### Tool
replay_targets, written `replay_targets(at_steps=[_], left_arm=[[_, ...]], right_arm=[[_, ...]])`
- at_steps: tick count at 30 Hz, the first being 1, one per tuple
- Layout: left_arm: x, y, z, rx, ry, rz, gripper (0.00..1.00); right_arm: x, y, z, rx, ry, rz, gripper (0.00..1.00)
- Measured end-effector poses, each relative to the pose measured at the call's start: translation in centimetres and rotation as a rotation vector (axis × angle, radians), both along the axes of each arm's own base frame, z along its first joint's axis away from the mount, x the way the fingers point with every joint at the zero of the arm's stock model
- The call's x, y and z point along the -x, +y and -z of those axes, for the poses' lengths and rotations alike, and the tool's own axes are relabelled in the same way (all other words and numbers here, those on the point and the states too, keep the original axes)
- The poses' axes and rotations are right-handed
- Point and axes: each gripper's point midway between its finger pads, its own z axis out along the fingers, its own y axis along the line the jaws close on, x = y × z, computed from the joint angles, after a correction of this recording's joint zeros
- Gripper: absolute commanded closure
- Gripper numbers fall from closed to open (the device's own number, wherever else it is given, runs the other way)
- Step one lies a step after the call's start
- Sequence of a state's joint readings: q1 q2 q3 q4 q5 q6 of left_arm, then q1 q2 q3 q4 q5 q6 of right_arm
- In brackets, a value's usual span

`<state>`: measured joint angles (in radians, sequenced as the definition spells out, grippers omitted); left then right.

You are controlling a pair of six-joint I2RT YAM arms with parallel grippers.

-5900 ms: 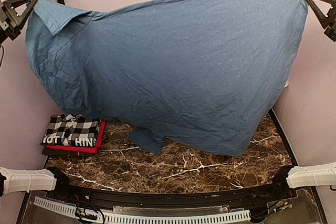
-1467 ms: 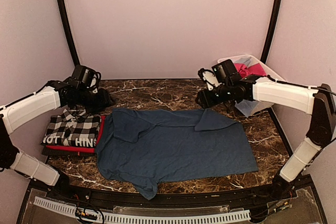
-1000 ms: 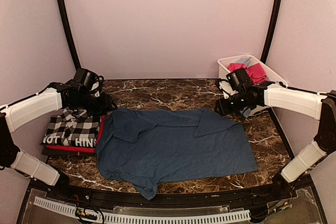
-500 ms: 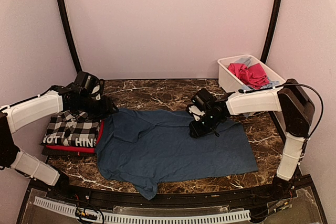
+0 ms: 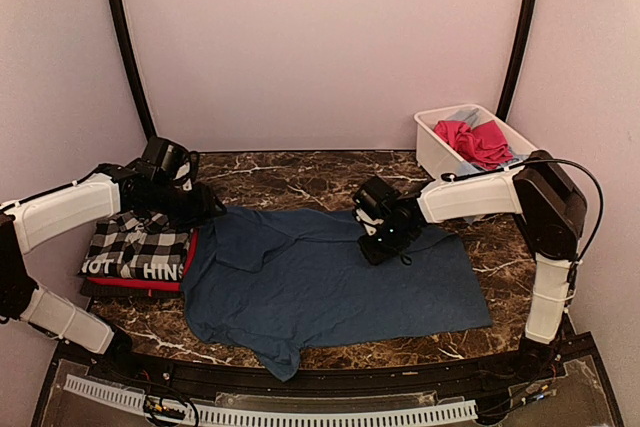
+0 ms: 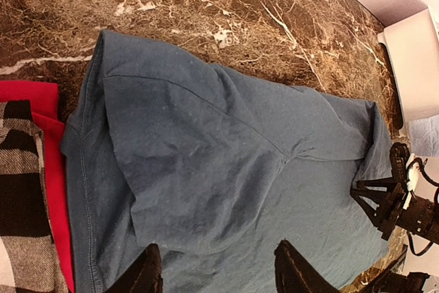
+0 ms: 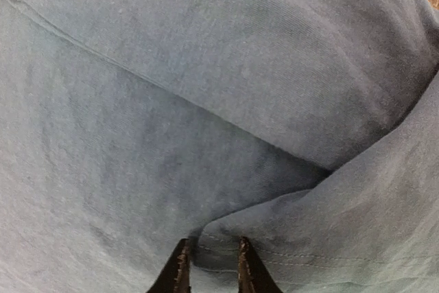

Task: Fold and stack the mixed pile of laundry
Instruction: Pick up the 1/3-folded T-shirt from the center of the board.

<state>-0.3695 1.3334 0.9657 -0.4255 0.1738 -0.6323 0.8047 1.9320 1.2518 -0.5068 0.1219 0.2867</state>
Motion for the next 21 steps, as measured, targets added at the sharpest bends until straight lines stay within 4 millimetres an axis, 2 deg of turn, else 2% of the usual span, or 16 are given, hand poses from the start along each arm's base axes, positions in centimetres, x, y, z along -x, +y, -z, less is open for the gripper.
replay_targets(at_steps=[4,10,14,18,21], left_arm=[[-0.1,0.0,0.0,0.001,-0.004,0.000,0.45],[-0.2,0.0,0.2,-0.003,0.002,0.000,0.45],[-0.2,0.0,0.4,-0.005,0.006,0.000,0.45],[-0.2,-0.1,0.5,-0.009,0.007,0.011,0.46],[-0.2,-0.4,0.9,-0.017,0.008,0.033,0.46]], right_arm=[[-0.2,-0.6,0.0,0.035,-0.012,0.004,0.99],[-0.3,-1.6,-0.6,0.077,-0.028,0.009,1.00],[-0.8,-2.9,-2.0,0.103,-0.057,0.020,1.00],[-2.3,-5.8,-5.0,0.113,-0.126,0.071,1.00],[-3.9,-9.7,-7.4,0.126,-0.183,0.153,1.00]])
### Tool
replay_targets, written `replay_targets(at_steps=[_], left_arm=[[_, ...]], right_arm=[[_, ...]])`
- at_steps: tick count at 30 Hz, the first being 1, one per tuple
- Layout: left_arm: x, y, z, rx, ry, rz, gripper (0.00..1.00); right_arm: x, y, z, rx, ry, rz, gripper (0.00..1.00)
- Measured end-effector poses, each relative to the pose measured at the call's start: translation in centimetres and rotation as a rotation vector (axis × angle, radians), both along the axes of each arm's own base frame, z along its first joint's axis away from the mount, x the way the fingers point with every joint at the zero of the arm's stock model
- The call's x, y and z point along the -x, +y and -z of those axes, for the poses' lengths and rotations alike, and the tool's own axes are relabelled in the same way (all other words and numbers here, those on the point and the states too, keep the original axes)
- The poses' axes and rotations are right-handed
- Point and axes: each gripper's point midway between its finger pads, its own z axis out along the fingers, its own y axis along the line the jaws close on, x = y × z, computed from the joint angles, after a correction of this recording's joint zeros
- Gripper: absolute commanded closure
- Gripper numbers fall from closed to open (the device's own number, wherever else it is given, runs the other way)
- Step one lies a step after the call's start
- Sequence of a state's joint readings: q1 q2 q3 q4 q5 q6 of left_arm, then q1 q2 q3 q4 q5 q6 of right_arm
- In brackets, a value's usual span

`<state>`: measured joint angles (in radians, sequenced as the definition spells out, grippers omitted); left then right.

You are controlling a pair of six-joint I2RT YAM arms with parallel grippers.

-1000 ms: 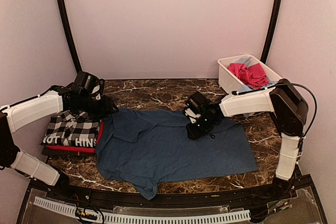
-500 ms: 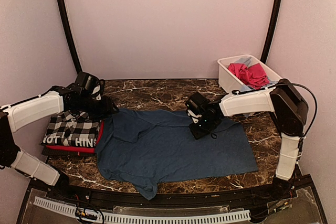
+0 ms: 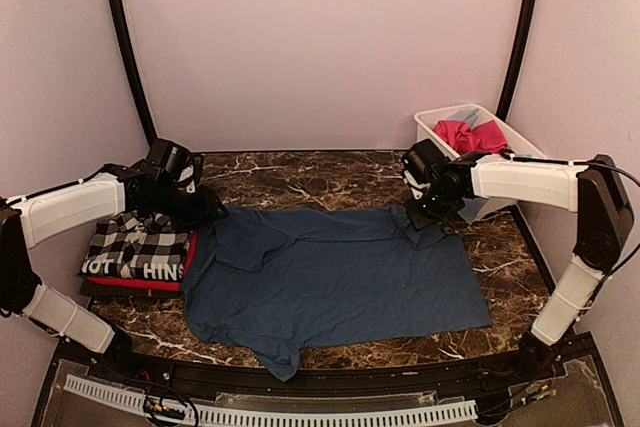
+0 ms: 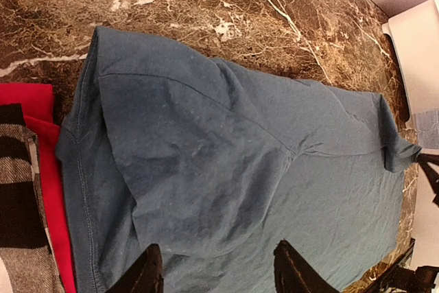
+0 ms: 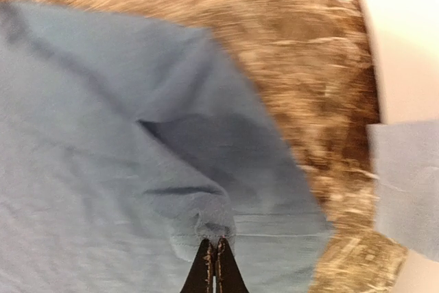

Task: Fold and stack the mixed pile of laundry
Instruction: Pick up the 1/3-folded T-shirt from the center of the board.

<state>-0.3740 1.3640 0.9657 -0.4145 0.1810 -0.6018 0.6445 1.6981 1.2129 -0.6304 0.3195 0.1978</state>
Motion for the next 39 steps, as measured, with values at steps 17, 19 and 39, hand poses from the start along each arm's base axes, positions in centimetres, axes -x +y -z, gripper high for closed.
replay_targets(at_steps=[17,19,39], left_arm=[[1.7,-1.3,4.6,-0.083,0.076,0.061,0.55],[2.2,-0.9,5.4,-0.094,0.098,0.052,0.55],[3.3,-0.1,11.4,-0.157,0.234,0.004,0.85]], right_arm=[[-5.9,-7.4,-6.7,0.073,-0.183,0.122,1.00],[-5.9,-7.4,-6.7,0.078,-0.181,0.113,1.00],[-5.9,-7.3,-6.7,0.091,-0.179,0.086,1.00]])
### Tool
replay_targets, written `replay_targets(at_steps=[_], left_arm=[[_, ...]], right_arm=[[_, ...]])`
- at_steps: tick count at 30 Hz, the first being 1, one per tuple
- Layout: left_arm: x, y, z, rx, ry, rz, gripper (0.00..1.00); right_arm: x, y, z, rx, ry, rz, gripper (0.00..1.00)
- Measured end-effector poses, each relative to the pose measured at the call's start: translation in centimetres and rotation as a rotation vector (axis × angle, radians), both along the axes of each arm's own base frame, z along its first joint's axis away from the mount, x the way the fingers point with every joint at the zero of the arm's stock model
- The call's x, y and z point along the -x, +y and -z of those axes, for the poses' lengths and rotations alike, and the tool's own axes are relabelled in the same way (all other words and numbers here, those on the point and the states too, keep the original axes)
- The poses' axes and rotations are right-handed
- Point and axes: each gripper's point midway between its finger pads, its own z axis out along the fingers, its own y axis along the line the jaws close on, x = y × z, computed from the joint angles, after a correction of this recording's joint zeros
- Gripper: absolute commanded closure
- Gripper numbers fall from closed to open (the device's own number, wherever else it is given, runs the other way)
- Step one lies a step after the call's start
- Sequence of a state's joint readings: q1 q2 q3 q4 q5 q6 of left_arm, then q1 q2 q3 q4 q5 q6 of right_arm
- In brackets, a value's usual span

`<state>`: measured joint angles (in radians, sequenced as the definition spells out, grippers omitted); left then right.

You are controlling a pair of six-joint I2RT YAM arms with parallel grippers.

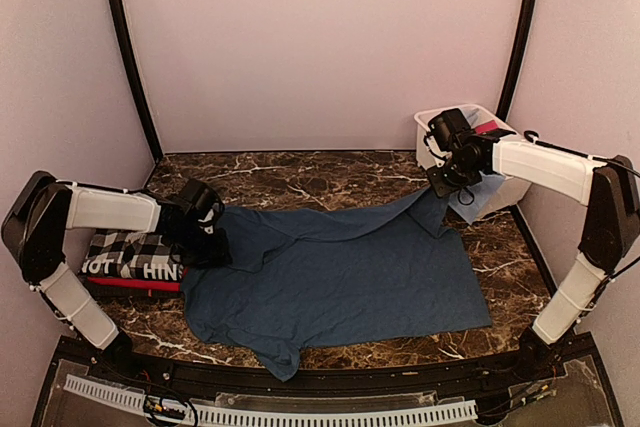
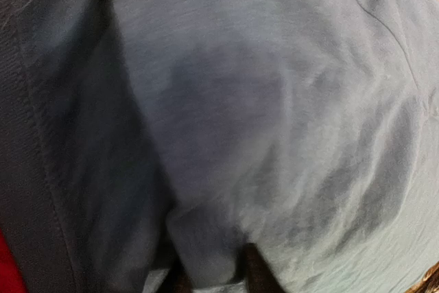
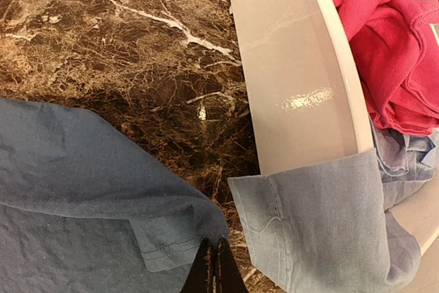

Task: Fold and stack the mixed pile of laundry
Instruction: Pick up the 1/3-folded T-shirt from the center of the board, then fold the 1/3-folded T-shirt at the center of the board.

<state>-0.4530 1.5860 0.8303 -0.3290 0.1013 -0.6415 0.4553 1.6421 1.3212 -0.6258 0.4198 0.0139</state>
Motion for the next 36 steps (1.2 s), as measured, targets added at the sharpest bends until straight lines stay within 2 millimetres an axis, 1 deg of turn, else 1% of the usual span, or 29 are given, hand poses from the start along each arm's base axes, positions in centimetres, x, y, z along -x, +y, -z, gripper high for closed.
replay_targets(at_steps=[1,3,5,7,10,12,15,16,18,20,21,23,25,26,29,30,33,36], left_arm=[[-0.1,-0.1,-0.1,0.007,-0.005,0.001,0.93],[-0.4,-0.5,-0.4,0.019,-0.018,0.010,0.99],[-0.9,-0.7,-1.0,0.024,-0.033,0.015,1.00],[-1.9,-0.9,-2.5,0.030,-0.071,0.018,1.00],[-4.2,-0.8,-6.7,0.069,-0.172,0.002,1.00],[-6.7,0.0,-10.5,0.108,-0.266,-0.036,1.00],[-10.2,1.3,-14.9,0.142,-0.374,-0.077,1.00],[-11.2,1.6,-15.9,0.149,-0.398,-0.085,1.00],[-12.8,1.7,-17.2,0.166,-0.431,-0.091,1.00],[-14.7,1.7,-17.5,0.185,-0.443,-0.093,1.00],[-15.3,1.7,-17.3,0.190,-0.439,-0.094,1.00],[-16.6,1.5,-16.2,0.200,-0.419,-0.093,1.00],[-17.3,1.4,-14.6,0.211,-0.385,-0.097,1.00],[-17.5,1.2,-13.3,0.222,-0.354,-0.097,1.00],[-17.4,1.0,-12.3,0.248,-0.314,-0.112,1.00],[-17.3,0.9,-12.3,0.261,-0.304,-0.118,1.00],[-16.8,0.4,-13.7,0.319,-0.304,-0.141,1.00],[-14.7,0.2,-15.7,0.392,-0.311,-0.168,1.00]], right_arm=[[0.0,0.0,0.0,0.001,0.000,-0.001,1.00],[-0.1,-0.1,-0.1,0.003,-0.004,0.001,1.00],[-0.3,-0.1,-0.6,0.008,-0.014,-0.002,1.00],[-0.9,-0.1,-1.5,0.010,-0.037,-0.002,1.00],[-2.3,-0.3,-3.6,0.015,-0.090,0.003,1.00],[-3.8,-0.6,-5.2,0.017,-0.138,0.013,1.00],[-6.1,-1.1,-6.9,0.030,-0.197,0.017,1.00],[-6.9,-1.2,-7.3,0.039,-0.212,0.013,1.00],[-8.5,-1.0,-7.9,0.053,-0.240,0.003,1.00],[-10.1,-0.5,-7.9,0.071,-0.258,-0.010,1.00],[-10.9,-0.4,-7.7,0.080,-0.261,-0.015,1.00],[-12.1,0.0,-6.8,0.095,-0.258,-0.027,1.00],[-12.6,0.3,-5.3,0.112,-0.237,-0.038,1.00],[-12.7,0.3,-4.8,0.119,-0.228,-0.042,1.00],[-12.6,0.3,-2.9,0.142,-0.195,-0.057,1.00],[-12.4,0.1,-2.4,0.149,-0.184,-0.058,1.00],[-11.7,-0.2,-0.8,0.160,-0.163,-0.061,1.00],[-10.2,-0.7,0.8,0.171,-0.130,-0.066,1.00]])
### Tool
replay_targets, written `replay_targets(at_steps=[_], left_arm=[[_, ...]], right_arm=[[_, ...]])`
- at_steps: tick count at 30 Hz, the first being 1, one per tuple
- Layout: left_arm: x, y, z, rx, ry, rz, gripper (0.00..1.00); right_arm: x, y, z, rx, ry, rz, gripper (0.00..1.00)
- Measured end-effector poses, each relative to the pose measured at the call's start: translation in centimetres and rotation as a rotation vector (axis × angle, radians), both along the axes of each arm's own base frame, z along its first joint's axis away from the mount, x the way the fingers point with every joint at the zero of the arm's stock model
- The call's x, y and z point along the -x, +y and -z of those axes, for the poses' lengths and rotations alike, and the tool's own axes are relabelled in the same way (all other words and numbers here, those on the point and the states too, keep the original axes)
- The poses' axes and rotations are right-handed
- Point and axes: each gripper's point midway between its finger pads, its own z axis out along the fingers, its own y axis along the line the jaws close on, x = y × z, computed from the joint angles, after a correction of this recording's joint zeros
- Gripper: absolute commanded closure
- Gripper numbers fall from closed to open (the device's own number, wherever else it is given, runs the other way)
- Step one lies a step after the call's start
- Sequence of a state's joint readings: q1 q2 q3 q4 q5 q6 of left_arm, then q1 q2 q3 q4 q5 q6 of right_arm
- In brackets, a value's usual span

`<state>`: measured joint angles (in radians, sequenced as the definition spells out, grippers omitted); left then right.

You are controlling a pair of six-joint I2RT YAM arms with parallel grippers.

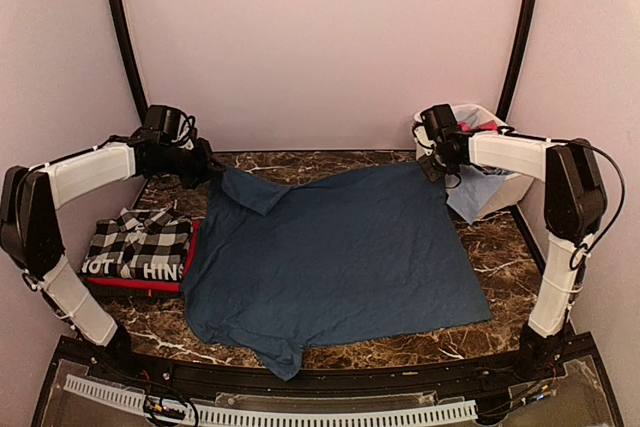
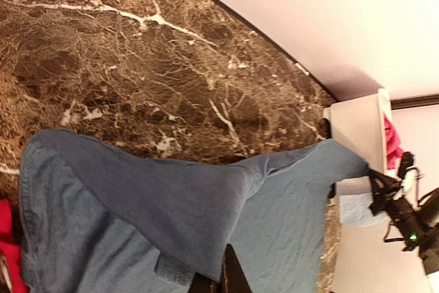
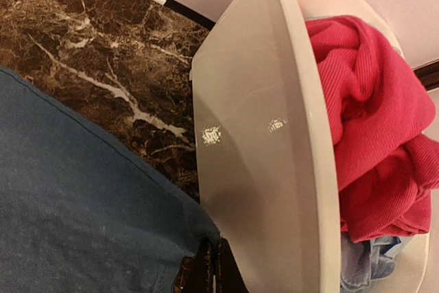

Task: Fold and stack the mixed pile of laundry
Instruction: Fold the 1/3-folded T-shirt at the center of the board.

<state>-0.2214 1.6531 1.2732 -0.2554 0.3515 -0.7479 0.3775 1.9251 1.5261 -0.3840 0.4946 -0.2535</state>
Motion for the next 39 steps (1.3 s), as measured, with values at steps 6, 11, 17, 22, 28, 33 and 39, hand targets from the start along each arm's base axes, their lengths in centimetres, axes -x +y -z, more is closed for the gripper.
replay_targets(at_steps=[6,11,17,22,28,33,39], left_arm=[[4.9,-0.9,-3.7,0.119,-0.020,-0.013,1.00],[8.8,-1.4,-2.6,0.159,0.038,-0.023,1.00],[11.6,-0.7,1.7,0.153,0.152,-0.068,1.00],[13.0,-0.2,5.4,0.129,0.243,-0.095,1.00],[13.4,0.0,8.6,0.108,0.311,-0.119,1.00],[13.9,0.3,11.2,0.084,0.370,-0.136,1.00],[14.2,0.3,12.8,0.075,0.399,-0.140,1.00]], right_arm=[[2.2,-0.8,0.4,0.006,0.013,-0.003,1.00],[3.8,-1.0,-0.7,-0.030,-0.006,-0.013,1.00],[7.0,-1.6,-0.1,-0.078,0.023,-0.006,1.00],[9.2,-1.7,3.0,-0.071,0.108,0.008,1.00],[10.0,-1.6,7.7,-0.006,0.221,0.032,1.00],[11.0,-2.2,11.3,0.058,0.318,0.053,1.00],[11.8,-2.5,12.5,0.081,0.362,0.068,0.91]])
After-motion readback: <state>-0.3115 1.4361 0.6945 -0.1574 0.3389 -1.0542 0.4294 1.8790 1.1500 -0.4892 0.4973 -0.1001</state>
